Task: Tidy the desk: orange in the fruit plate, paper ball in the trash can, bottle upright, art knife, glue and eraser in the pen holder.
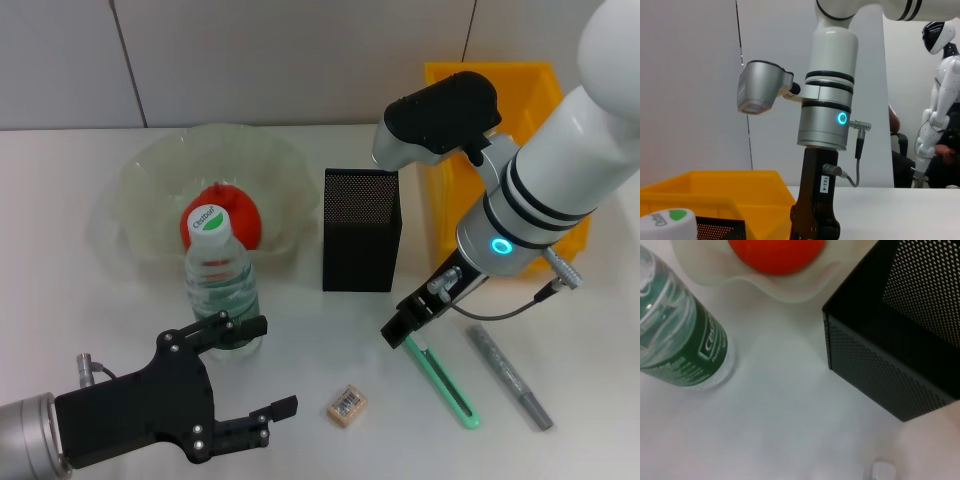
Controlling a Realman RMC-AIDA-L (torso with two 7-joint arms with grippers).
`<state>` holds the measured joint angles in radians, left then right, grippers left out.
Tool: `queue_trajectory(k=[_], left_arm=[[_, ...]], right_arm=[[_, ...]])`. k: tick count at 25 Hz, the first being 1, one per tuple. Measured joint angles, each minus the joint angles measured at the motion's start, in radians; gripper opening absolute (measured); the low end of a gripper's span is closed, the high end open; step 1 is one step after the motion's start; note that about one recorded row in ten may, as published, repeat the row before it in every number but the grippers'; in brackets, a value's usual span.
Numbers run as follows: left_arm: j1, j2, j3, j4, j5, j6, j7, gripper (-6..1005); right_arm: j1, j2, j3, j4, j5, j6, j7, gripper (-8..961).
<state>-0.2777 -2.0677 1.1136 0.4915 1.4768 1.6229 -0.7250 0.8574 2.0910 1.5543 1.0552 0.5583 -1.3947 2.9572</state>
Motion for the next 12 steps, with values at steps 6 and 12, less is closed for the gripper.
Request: queue_trajectory(k=[6, 12], left_arm=[[0.000, 0.000, 0.000, -0.010, 0.000, 0.000, 0.002, 815], [-0.001, 0.000, 0.000, -0.011, 0.000, 0.000, 0.003, 815]], right_arm=[[0.006, 0.000, -0.008, -0.023, 0.000, 0.013, 0.000, 729], [0.008, 0.000, -0.016, -0.036, 0.000, 0.019, 0.000, 728]])
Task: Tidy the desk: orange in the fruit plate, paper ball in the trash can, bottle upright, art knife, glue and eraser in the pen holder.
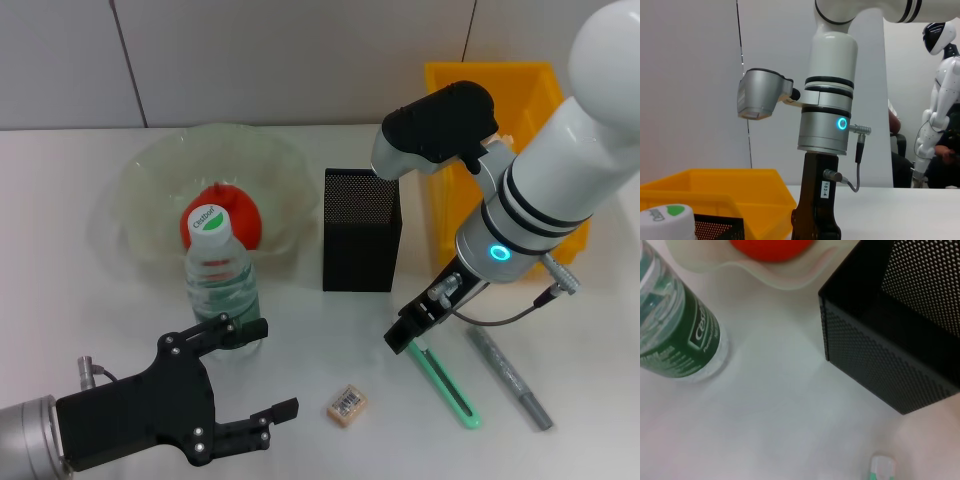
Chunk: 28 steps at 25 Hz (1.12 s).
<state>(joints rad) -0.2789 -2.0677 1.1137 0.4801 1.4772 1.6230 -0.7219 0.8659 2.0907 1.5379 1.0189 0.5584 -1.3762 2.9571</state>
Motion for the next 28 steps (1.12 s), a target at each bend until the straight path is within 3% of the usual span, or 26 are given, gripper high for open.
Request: queue_trajectory(k=[4, 9, 16, 28], left_arm=[[0.000, 0.001, 0.000, 0.000, 0.000, 0.000, 0.000, 815], [0.000, 0.001, 0.000, 0.000, 0.000, 0.000, 0.000, 815], [0.000, 0.001, 0.001, 0.000, 0.000, 0.000, -0.001, 815], [0.002, 0.001, 0.001, -0.009, 0.000, -0.002, 0.000, 815]], right_arm=[[0.003, 0.000, -0.005, -0.006, 0.009, 0.008, 0.000, 719], [0.013, 0.000, -0.006, -0.032, 0.010, 0.012, 0.000, 554], [0.018, 0.000, -0.016, -0.048, 0.011, 0.024, 0.000, 416], [0.032, 0.000, -0.017, -0.083, 0.011, 0.038, 0.000, 399]])
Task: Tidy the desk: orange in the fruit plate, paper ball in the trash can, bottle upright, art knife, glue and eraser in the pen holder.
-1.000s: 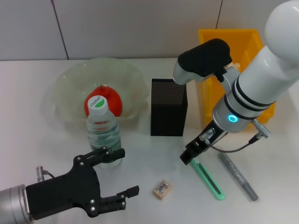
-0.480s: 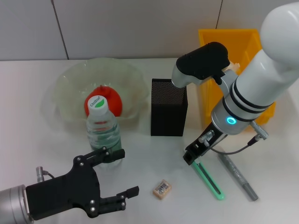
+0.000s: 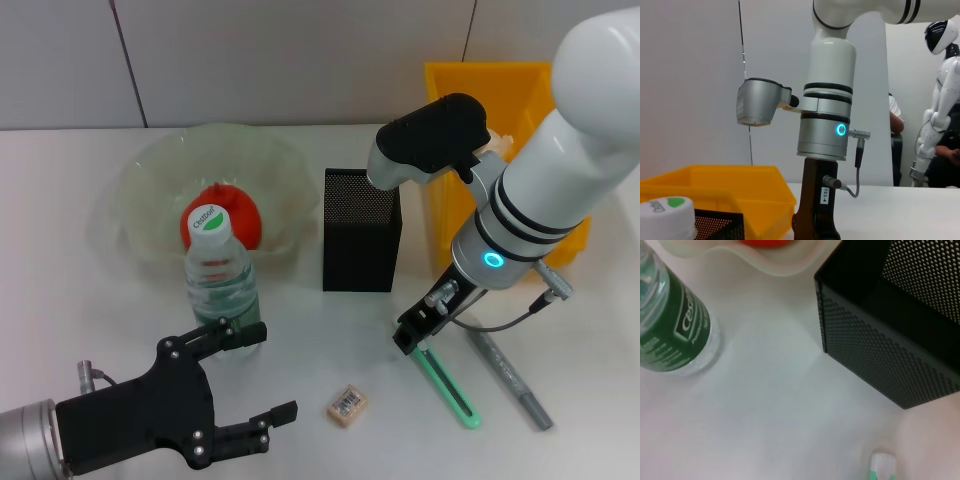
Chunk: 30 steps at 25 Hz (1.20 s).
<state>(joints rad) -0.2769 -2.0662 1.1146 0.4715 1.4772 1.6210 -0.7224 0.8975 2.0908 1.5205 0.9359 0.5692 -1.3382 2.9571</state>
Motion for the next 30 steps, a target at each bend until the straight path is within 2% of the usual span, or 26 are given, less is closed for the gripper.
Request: queue_trajectory(k=[16, 27, 30], left_arm=[[-0.002, 0.000, -0.002, -0.005, 0.000, -0.004, 0.000, 815], [-0.002, 0.000, 0.001, -0.007, 0.000, -0.004, -0.002, 815], [-0.002, 0.000, 0.001, -0.007, 0.000, -0.004, -0.003, 815]], right_arm=[[0.011, 0.000, -0.022, -0.027, 0.001, 0.014, -0.001, 376], [0.033, 0.000, -0.027, -0.074, 0.014, 0.034, -0.013, 286], [0.033, 0.000, -0.035, -0.073, 0.015, 0.034, -0.015, 221]])
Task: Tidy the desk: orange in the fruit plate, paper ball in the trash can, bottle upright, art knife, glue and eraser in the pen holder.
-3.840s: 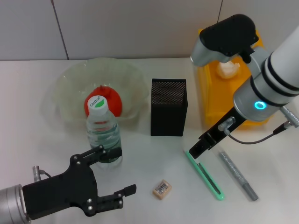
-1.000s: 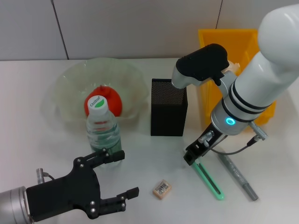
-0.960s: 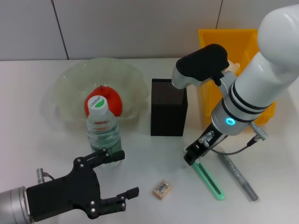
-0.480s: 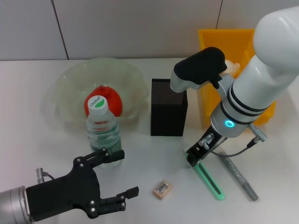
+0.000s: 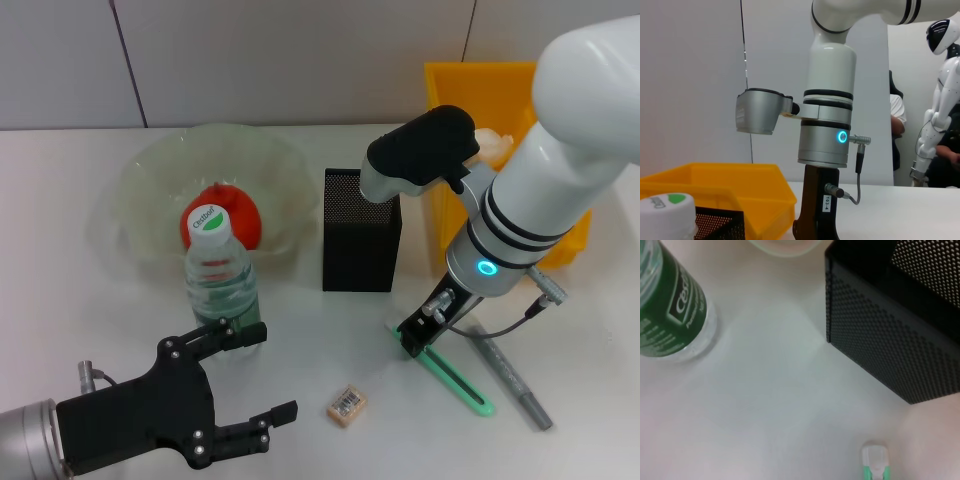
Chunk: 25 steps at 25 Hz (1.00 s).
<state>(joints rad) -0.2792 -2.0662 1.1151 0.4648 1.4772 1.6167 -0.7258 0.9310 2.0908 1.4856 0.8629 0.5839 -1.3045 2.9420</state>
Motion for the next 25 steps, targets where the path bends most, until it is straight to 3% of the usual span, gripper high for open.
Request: queue_trajectory(k=[6, 13, 17, 20, 21, 25], left_arm=[[0.000, 0.000, -0.003, 0.000, 0.000, 0.000, -0.006, 815], [0.000, 0.001, -0.006, 0.000, 0.000, 0.006, -0.008, 815], [0.001, 0.002, -0.008, 0.000, 0.000, 0.007, -0.008, 815], [0.002, 0.002, -0.008, 0.000, 0.000, 0.007, -0.009, 815], [0.003, 0.002, -0.008, 0.000, 0.000, 0.009, -0.010, 815], [0.003, 0.001, -0.008, 0.000, 0.000, 0.009, -0.011, 815]], right_arm=[[-0.016, -0.006, -0.003, 0.038, 0.030, -0.006, -0.008, 168], [-0.053, -0.010, 0.045, 0.143, 0.042, -0.069, -0.040, 171], [-0.080, -0.011, 0.137, 0.233, 0.068, -0.147, -0.087, 172], [-0.098, -0.011, 0.233, 0.298, 0.125, -0.225, -0.146, 173], [-0.112, -0.011, 0.313, 0.346, 0.162, -0.279, -0.195, 174], [-0.134, -0.011, 0.428, 0.420, 0.208, -0.327, -0.248, 175]])
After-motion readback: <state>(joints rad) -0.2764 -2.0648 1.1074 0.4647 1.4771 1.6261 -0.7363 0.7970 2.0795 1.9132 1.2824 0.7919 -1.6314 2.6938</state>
